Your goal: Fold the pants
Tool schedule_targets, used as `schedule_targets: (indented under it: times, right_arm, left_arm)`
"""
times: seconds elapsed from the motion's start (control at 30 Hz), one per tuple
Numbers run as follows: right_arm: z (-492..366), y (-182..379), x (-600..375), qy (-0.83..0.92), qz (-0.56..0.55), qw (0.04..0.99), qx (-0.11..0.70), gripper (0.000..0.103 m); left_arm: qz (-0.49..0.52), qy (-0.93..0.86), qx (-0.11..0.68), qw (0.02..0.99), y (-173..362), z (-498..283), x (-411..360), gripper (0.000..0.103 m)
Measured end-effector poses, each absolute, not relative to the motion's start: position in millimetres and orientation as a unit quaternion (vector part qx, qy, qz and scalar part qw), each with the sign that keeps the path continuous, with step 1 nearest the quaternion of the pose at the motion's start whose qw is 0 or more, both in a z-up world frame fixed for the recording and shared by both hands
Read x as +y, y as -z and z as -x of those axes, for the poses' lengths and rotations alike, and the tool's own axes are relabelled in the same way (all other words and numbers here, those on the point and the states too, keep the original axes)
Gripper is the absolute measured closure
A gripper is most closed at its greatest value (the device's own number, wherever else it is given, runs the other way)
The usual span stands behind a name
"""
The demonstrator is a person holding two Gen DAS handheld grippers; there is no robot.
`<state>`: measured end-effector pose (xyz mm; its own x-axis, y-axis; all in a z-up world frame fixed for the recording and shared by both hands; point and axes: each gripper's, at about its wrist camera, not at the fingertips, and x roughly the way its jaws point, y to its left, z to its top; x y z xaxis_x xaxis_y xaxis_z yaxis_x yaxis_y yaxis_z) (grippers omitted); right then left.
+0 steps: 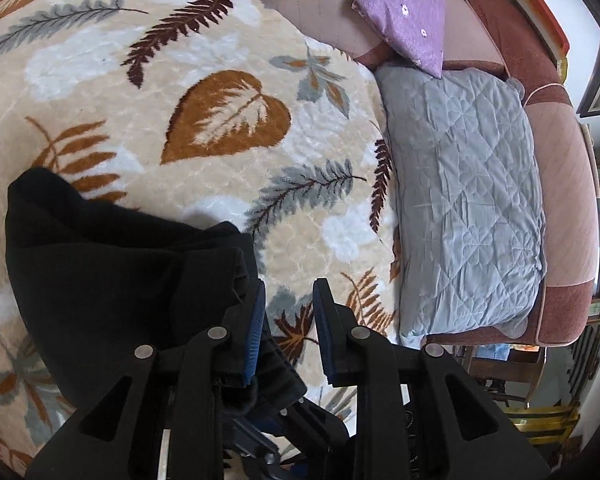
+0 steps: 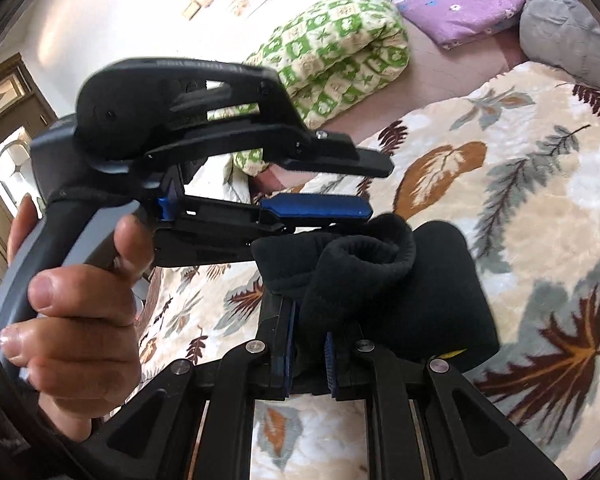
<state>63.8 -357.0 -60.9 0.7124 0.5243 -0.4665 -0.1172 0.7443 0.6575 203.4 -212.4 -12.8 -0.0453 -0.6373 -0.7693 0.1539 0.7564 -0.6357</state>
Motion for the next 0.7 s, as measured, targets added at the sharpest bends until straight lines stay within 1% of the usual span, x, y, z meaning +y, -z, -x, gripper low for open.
schedule_targets:
  times: [0.1,0.23,0.37,0.43,0.47,0.5,0.57,0.67,0.7]
  right_arm:
    - [-61,67,-368,-0.180,-0.315,0.872,0.329,0.091]
    - [-59,86,-388,-0.168,-0.356,0.856,0.335,0.091]
    - [-58,109,-408,-0.159,-0.412,0.829,0.345,0.091]
    - [-56,123,-417,-0.158,-0.448,0.809,0.348,0.091]
    - [-55,130,-420,-0.156,-0.465,0.797,0.352,0.090]
    - [-54,137,-422,-0.156,-0.482,0.786,0.355,0.085]
    - [-50,149,-428,-0.154,-0.513,0.763,0.362,0.082]
    - [-45,146,-433,-0.158,-0.512,0.760,0.368,0.080]
    - [-44,140,-434,-0.161,-0.501,0.765,0.371,0.077]
  left_arm:
    - [0.162,0.295,0.660,0.671,16,-211,-214,0.081]
    - [0.128,0.284,0.667,0.677,31,-215,-222,0.081]
    - [0.126,0.294,0.683,0.656,48,-212,-244,0.081]
    - [0.109,0.299,0.688,0.652,55,-206,-260,0.081]
    - [0.102,0.299,0.690,0.651,57,-205,-267,0.081]
    - [0.095,0.301,0.691,0.650,60,-202,-273,0.081]
    - [0.096,0.306,0.694,0.645,58,-201,-277,0.081]
    - [0.119,0.327,0.679,0.646,39,-201,-266,0.081]
    - [0.119,0.328,0.671,0.654,28,-200,-256,0.081]
